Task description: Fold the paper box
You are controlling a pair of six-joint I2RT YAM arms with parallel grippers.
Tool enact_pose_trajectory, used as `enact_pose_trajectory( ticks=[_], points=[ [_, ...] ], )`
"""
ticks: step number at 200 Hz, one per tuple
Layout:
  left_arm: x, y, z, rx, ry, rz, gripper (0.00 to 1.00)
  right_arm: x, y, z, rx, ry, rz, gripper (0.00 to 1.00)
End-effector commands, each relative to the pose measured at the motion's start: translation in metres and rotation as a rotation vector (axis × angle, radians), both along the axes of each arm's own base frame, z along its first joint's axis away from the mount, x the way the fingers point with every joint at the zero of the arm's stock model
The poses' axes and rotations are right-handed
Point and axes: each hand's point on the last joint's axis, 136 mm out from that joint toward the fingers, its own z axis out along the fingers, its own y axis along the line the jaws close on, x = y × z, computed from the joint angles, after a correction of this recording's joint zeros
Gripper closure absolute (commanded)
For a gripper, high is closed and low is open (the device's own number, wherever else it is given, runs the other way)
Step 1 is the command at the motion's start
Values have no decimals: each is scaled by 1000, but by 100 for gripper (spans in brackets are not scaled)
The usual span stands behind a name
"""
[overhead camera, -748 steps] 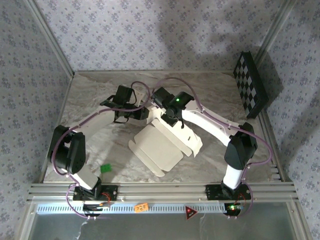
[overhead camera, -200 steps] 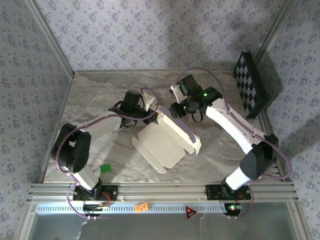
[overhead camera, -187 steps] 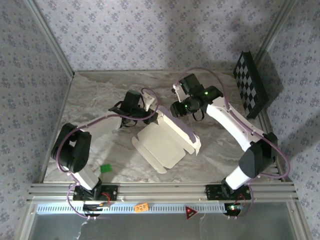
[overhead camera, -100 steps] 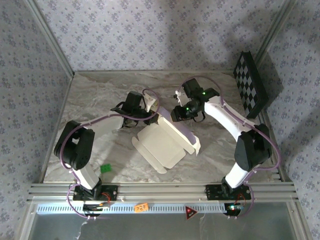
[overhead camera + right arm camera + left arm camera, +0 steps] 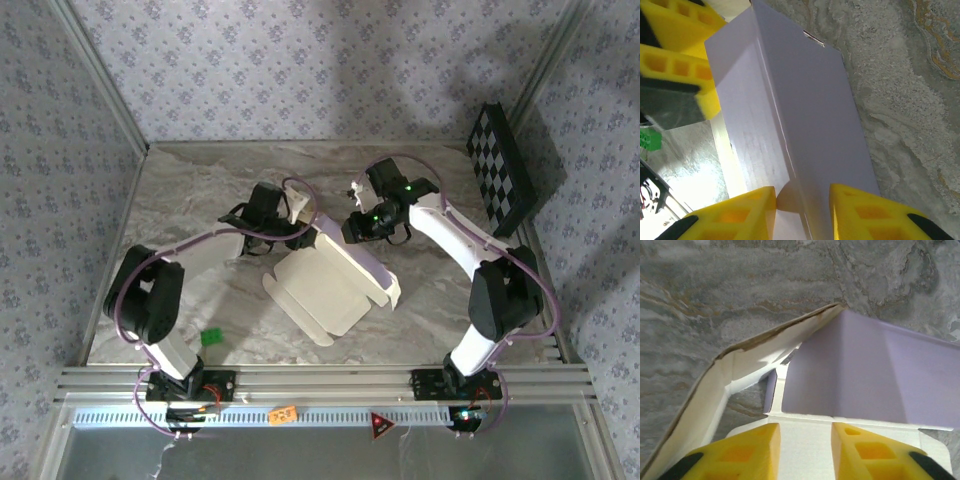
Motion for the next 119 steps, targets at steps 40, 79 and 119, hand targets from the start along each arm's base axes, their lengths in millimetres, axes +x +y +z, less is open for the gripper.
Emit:
enact_pose_trajectory(
  ticks=[40, 79, 119],
  points=[
    [18, 36, 50, 100, -167, 121, 48, -5, -5, -14, -18, 46, -9, 66],
    [35, 38, 32, 120, -83, 112, 43, -4, -5, -13, -15, 39, -12, 66],
    [42, 28, 9, 139, -14, 63, 44, -4, -5, -14, -17, 40, -15, 66]
  ],
)
